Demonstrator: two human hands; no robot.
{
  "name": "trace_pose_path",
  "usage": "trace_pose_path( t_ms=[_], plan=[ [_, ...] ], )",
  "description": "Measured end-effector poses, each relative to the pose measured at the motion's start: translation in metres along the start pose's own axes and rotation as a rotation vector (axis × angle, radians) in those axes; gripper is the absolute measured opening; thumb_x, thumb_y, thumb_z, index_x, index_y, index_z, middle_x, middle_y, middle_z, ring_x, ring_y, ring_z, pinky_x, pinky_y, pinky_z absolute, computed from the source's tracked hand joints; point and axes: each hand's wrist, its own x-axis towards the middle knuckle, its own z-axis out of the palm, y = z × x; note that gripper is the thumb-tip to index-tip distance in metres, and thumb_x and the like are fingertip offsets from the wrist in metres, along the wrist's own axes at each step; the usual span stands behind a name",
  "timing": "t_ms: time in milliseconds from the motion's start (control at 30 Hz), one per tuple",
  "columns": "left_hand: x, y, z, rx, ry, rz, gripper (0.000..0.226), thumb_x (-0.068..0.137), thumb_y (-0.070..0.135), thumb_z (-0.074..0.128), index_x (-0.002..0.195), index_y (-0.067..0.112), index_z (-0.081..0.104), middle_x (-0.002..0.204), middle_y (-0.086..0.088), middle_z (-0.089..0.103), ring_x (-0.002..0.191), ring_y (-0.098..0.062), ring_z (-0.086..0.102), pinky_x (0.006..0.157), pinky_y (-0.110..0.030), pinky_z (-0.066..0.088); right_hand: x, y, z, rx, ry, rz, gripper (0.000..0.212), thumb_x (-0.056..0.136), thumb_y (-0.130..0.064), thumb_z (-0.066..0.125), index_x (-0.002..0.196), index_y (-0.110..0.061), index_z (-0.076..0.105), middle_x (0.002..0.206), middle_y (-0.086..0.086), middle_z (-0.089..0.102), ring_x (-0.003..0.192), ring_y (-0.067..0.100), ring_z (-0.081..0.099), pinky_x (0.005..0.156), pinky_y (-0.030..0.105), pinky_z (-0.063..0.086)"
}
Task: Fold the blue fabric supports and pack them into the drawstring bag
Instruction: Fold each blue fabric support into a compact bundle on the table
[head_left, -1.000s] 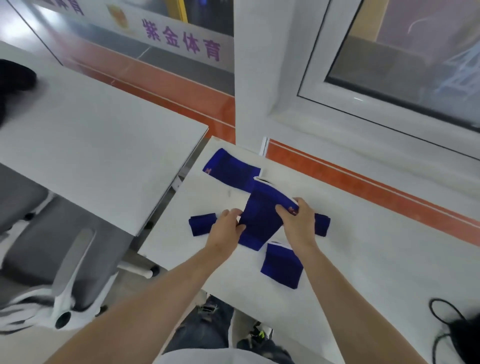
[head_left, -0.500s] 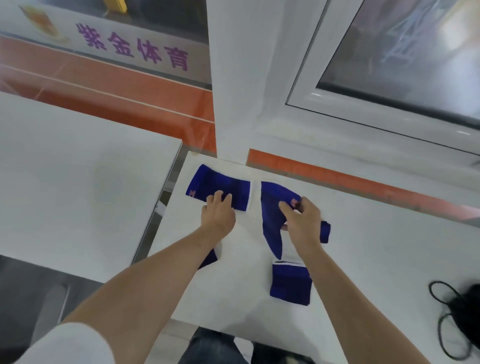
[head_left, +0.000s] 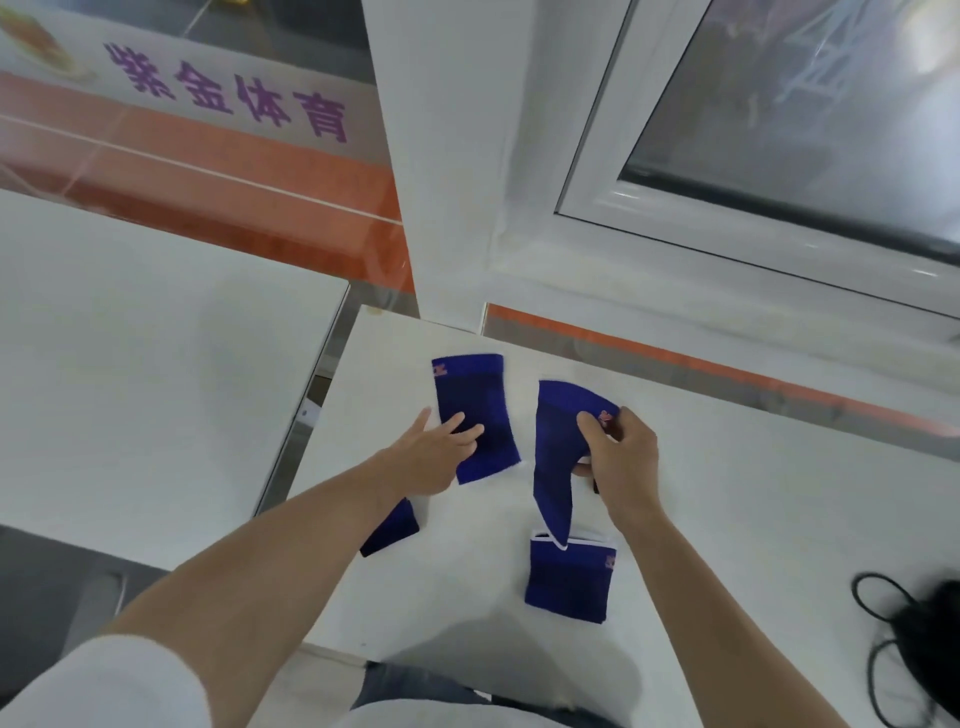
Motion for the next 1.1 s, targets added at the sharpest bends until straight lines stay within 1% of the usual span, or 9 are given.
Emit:
trace_pose_path(
  t_ms=[233,400,500,567,633,733,867,1000,1100],
  plan=[
    [-0.017,0.004,0.004,0.103,0.014,0.131,0.055,0.102,0.017,0.051,0.155,0.014,0.034,0.171,-0.002,0.013,0.156,-0.029,0.012,0.119,-0.063,0.022,-0.002,-0.002,-0.003,0.046,0.003,0.015,0.011,0.100,-0.021,0.065,0.106,-0.013,0.060,0.106,0.005,0.072,0.092,0.026,0.074,0.047,0.018,0.052],
    [-0.026,0.009,0.004,0.050,0.040,0.103,0.056,0.101,0.017,0.052,0.155,0.021,0.037,0.171,0.001,0.013,0.158,-0.031,0.001,0.123,-0.062,0.010,-0.006,-0.001,0.001,0.059,0.001,0.030,0.014,0.099,-0.018,0.066,0.112,-0.014,0.061,0.110,0.003,0.070,0.098,0.023,0.072,0.063,0.035,0.066],
    [-0.029,0.026,-0.004,-0.374,0.237,-0.092,0.049,0.104,0.015,0.049,0.151,0.024,0.044,0.164,0.002,0.031,0.154,-0.025,0.021,0.125,-0.046,0.020,-0.010,-0.001,0.003,0.083,-0.013,0.040,0.015,0.099,-0.016,0.067,0.112,-0.015,0.061,0.109,0.002,0.070,0.096,0.021,0.072,0.063,0.034,0.065],
    [-0.031,0.042,-0.015,-0.748,0.448,-0.241,0.039,0.107,0.016,0.044,0.146,0.023,0.050,0.151,0.004,0.047,0.140,-0.018,0.043,0.116,-0.035,0.039,-0.014,-0.003,0.005,0.129,-0.031,0.060,0.014,0.099,-0.015,0.066,0.111,-0.018,0.059,0.105,-0.001,0.070,0.091,0.019,0.072,0.058,0.027,0.062],
    [-0.034,0.057,-0.025,-1.022,0.547,-0.314,0.037,0.110,0.024,0.040,0.146,0.023,0.049,0.146,0.007,0.051,0.131,-0.011,0.049,0.107,-0.034,0.048,-0.016,-0.005,0.010,0.229,-0.063,0.128,0.022,0.099,-0.015,0.067,0.119,-0.016,0.059,0.107,0.001,0.071,0.095,0.021,0.073,0.063,0.032,0.064],
    [-0.041,0.074,-0.035,-1.164,0.559,-0.249,0.043,0.110,0.033,0.040,0.153,0.028,0.040,0.151,0.012,0.047,0.135,-0.005,0.045,0.111,-0.035,0.046,-0.021,-0.005,0.017,0.421,-0.162,0.235,0.043,0.096,-0.016,0.071,0.135,-0.013,0.054,0.121,0.010,0.071,0.106,0.029,0.073,0.080,0.046,0.065],
    [-0.044,0.088,-0.046,-1.273,0.574,-0.164,0.055,0.105,0.032,0.052,0.155,0.038,0.031,0.152,0.021,0.043,0.137,0.000,0.043,0.111,-0.026,0.045,-0.031,-0.011,0.023,0.588,-0.345,0.233,0.032,0.099,-0.015,0.066,0.130,-0.008,0.060,0.123,0.017,0.071,0.108,0.035,0.072,0.088,0.047,0.061],
    [-0.043,0.083,-0.049,-1.329,0.640,-0.243,0.050,0.106,0.026,0.052,0.152,0.037,0.036,0.148,0.016,0.049,0.133,-0.007,0.049,0.109,-0.037,0.051,-0.031,-0.017,0.025,0.470,-0.415,0.109,0.035,0.097,-0.033,0.067,0.123,-0.009,0.063,0.120,0.013,0.071,0.112,0.032,0.071,0.100,0.053,0.056],
    [-0.047,0.076,-0.048,-1.495,0.676,-0.314,0.036,0.109,0.030,0.042,0.144,0.038,0.046,0.141,0.013,0.056,0.127,-0.013,0.056,0.103,-0.043,0.055,-0.031,-0.023,0.026,0.386,-0.472,0.055,0.059,0.085,-0.056,0.063,0.125,-0.013,0.064,0.119,0.012,0.073,0.114,0.029,0.070,0.099,0.051,0.056]
  ],
)
